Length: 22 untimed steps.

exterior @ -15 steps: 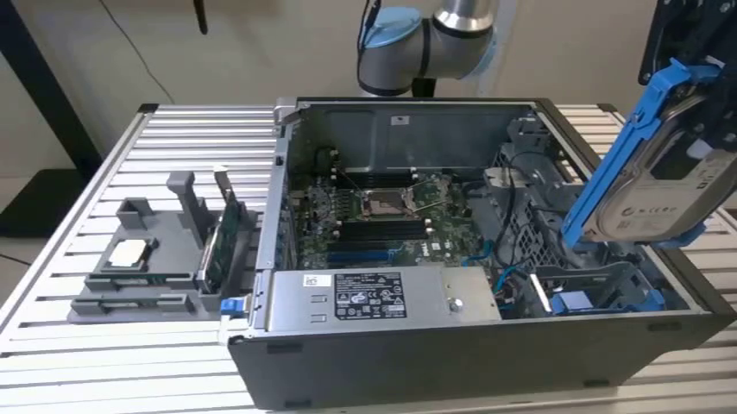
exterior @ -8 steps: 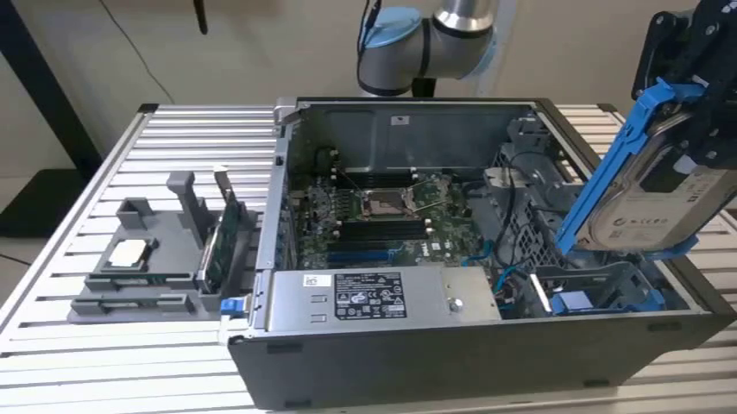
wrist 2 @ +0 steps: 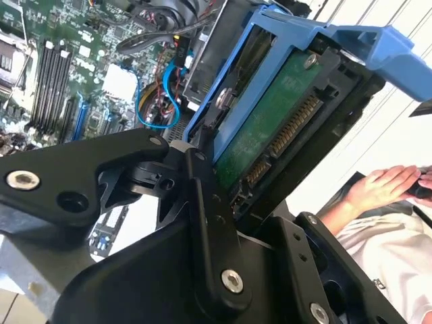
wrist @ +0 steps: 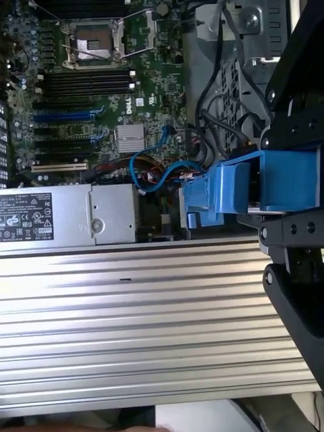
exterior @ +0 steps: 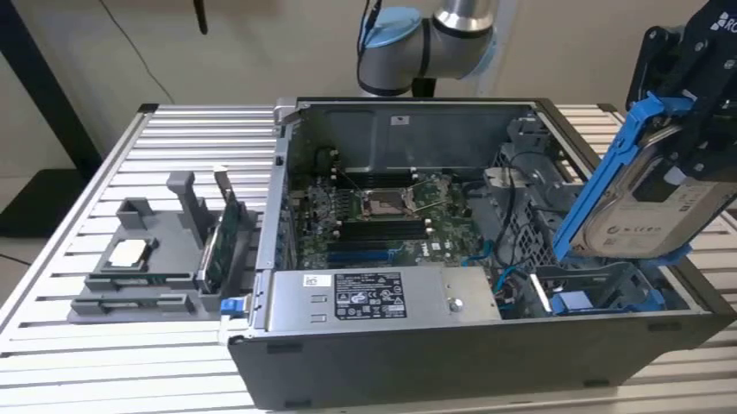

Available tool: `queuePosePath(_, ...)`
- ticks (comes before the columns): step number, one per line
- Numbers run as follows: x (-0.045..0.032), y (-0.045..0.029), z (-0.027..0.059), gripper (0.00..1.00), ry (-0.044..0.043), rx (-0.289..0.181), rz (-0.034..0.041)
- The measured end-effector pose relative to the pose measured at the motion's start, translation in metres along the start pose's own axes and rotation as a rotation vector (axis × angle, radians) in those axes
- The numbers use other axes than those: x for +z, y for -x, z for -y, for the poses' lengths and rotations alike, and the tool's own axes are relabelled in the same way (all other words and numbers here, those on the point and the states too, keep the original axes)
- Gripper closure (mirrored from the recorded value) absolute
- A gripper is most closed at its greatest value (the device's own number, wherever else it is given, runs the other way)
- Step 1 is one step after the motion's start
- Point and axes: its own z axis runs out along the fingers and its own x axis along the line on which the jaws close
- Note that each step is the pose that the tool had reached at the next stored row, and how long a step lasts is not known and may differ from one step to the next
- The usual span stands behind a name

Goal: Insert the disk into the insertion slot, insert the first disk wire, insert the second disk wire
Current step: 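Insert the disk into the insertion slot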

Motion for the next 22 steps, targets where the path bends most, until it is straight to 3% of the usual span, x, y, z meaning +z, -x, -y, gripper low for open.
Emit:
queuePosePath(16, 0.0154, 0.0006, 0.0006, 0.67, 0.0001, 0.03, 0.0013)
queuePosePath(22, 0.0161, 0.0006, 0.0006, 0.67, 0.0001, 0.032, 0.0012)
